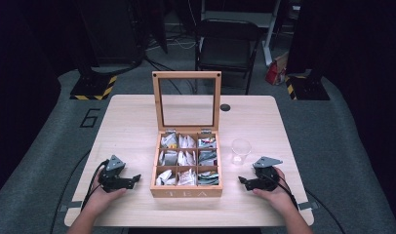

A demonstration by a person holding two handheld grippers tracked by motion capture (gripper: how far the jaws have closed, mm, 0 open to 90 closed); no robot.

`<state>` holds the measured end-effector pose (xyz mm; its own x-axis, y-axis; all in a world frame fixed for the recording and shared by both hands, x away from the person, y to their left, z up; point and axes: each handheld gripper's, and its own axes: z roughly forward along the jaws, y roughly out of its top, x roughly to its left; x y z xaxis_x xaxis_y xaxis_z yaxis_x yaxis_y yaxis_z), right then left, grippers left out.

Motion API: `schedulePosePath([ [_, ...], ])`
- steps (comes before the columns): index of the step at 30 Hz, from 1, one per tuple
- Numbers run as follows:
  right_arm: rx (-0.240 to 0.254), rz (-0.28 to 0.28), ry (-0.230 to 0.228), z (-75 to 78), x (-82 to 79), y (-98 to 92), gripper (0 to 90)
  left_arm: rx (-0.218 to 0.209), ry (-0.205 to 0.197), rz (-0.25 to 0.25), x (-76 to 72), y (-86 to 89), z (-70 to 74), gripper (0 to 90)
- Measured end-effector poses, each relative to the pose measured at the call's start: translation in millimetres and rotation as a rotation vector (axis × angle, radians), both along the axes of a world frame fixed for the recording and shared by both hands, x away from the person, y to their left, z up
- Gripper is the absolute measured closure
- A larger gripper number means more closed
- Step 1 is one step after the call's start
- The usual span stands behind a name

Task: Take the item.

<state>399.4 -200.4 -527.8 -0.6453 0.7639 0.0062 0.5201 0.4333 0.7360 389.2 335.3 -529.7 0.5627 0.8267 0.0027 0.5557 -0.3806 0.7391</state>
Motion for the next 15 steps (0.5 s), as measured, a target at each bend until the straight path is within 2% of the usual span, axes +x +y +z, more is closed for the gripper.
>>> schedulePosePath([
  [6, 0.010, 0.002, -0.002, 1.7, -0.6, 1.6, 25.2, 0.001, 0.000, 0.000, 0.0, 0.0, 0.0, 14.1],
  [9, 0.002, 0.006, -0.001, 2.8, -0.3, 2.1, 27.4, 0.001, 0.000, 0.000, 0.0, 0.0, 0.0, 14.1],
  [12, 0.001, 0.011, 0.020, 5.2, -1.5, 4.3, 29.6, 0.001, -0.001, 0.000, 0.0, 0.0, 0.0, 14.1],
  [15, -0.006, 0.028, 0.013, 7.5, -2.3, 4.6, 31.2, 0.001, 0.000, 0.000, 0.0, 0.0, 0.0, 14.1],
])
